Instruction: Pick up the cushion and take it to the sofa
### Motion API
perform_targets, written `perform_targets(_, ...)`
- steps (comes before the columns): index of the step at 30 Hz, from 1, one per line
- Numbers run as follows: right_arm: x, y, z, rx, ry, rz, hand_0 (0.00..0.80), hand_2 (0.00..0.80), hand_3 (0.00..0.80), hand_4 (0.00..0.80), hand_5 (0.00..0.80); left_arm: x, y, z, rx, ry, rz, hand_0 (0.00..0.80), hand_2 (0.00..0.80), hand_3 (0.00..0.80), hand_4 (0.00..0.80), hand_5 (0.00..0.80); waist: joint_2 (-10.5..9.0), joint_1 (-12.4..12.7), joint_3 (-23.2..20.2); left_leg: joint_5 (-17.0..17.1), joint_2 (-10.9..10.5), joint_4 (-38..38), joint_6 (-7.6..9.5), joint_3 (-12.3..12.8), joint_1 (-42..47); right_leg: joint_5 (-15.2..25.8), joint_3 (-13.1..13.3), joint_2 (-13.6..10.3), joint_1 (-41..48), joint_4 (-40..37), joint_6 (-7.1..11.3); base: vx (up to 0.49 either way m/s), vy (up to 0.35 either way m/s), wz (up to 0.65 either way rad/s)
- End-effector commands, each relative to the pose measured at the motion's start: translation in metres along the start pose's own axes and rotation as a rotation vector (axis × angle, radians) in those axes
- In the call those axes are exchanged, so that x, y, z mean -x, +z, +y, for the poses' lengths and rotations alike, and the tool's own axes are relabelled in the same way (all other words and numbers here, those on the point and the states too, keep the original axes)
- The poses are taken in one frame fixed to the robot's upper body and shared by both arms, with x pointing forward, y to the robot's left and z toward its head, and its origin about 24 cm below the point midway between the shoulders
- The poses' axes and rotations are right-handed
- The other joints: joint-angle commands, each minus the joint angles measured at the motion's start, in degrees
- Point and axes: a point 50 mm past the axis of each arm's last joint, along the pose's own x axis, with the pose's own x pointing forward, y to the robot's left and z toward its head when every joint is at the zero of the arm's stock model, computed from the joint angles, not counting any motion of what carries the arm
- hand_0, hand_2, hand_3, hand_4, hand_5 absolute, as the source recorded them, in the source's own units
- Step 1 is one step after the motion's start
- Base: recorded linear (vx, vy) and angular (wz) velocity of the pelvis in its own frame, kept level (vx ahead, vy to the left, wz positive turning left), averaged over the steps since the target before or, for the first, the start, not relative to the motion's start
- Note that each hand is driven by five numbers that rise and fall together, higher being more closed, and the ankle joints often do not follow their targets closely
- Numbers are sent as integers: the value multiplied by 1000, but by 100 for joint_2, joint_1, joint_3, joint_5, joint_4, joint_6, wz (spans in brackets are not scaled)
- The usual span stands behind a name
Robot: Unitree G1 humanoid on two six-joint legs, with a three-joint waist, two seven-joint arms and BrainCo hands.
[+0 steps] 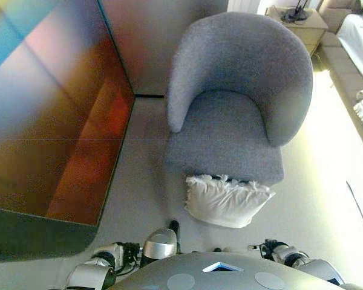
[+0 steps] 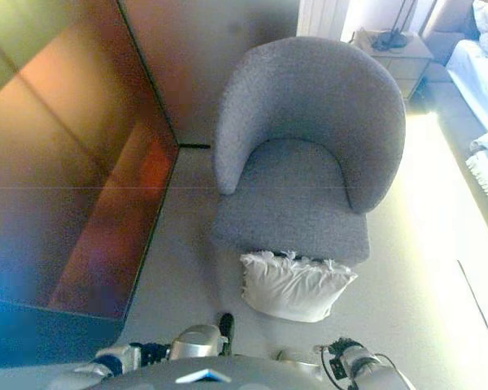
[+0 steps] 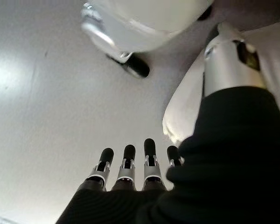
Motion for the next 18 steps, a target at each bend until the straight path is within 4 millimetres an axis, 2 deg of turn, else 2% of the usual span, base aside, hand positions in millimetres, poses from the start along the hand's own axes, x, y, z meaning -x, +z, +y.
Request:
perform_targets(1,0,-2,-8,38,-32,1,0,0,0,0,0,-3,-51,17,-148,286,173,0,0,0,0,0,-46,-76,-198,1400,522,-466,-197,-287,-1061,-59,57,197,358,366,-129,259,119,5)
perform_targets(3,0,-1,-5,20,-26,-7,0,0,0,0,0,-2,-48,19,-164,294,176,0,0,0,0,0,-123,-33,-284,1071,391,-374,-44,-235,-1090,-102,43,53,432,465,11,229,119,-4)
perform_targets(5,0,2,-3,24,-20,-22,0,0,0,0,0,-2,-45,21,-178,305,174,0,0,0,0,0,-179,-26,-354,908,313,-364,77,-196,-1042,-156,9,-41,428,646,122,204,115,-19)
perform_targets(7,1,7,1,11,-11,-35,0,0,0,0,0,0,-40,27,-197,321,170,0,0,0,0,0,-276,-52,-469,790,177,-509,292,-208,-860,232,-8,-185,236,1255,353,196,123,-7)
perform_targets(8,1,8,2,3,-10,-35,0,0,0,0,0,1,-38,28,-200,326,168,0,0,0,0,0,-295,-66,-490,767,141,-549,342,-208,-812,360,-4,-210,161,1440,410,177,134,9)
perform_targets(9,1,9,4,-14,-9,-33,0,0,0,0,0,2,-34,30,-205,338,164,0,0,0,0,0,-315,-119,-532,684,59,-672,467,-206,-625,774,-12,-265,-150,2037,545,170,142,5)
perform_targets(11,1,10,3,-33,-38,-28,0,0,0,0,0,4,-30,35,-222,352,161,0,0,0,0,0,-241,-195,-548,538,63,-794,569,-204,-352,1116,-110,-302,-685,2922,593,175,153,6)
perform_targets(13,2,13,-2,-63,-69,-33,0,0,0,0,0,5,-27,39,-227,365,158,0,0,0,0,0,-157,-299,-524,459,96,-978,588,-152,-8,1188,-281,-356,-1274,3287,537,143,85,6)
perform_targets(16,2,21,-7,-61,-75,-58,0,0,0,0,0,7,-19,42,-217,370,148,0,0,0,0,0,-120,-410,-441,434,141,-1185,477,1,312,885,-767,-361,-1668,2586,430,79,-52,-2)
perform_targets(18,3,28,-9,-44,-80,-76,0,0,0,0,0,8,-13,42,-212,370,133,0,0,0,0,0,-130,-484,-334,356,162,-1282,391,70,494,1056,-1029,-550,-1916,2023,445,20,-130,-30)
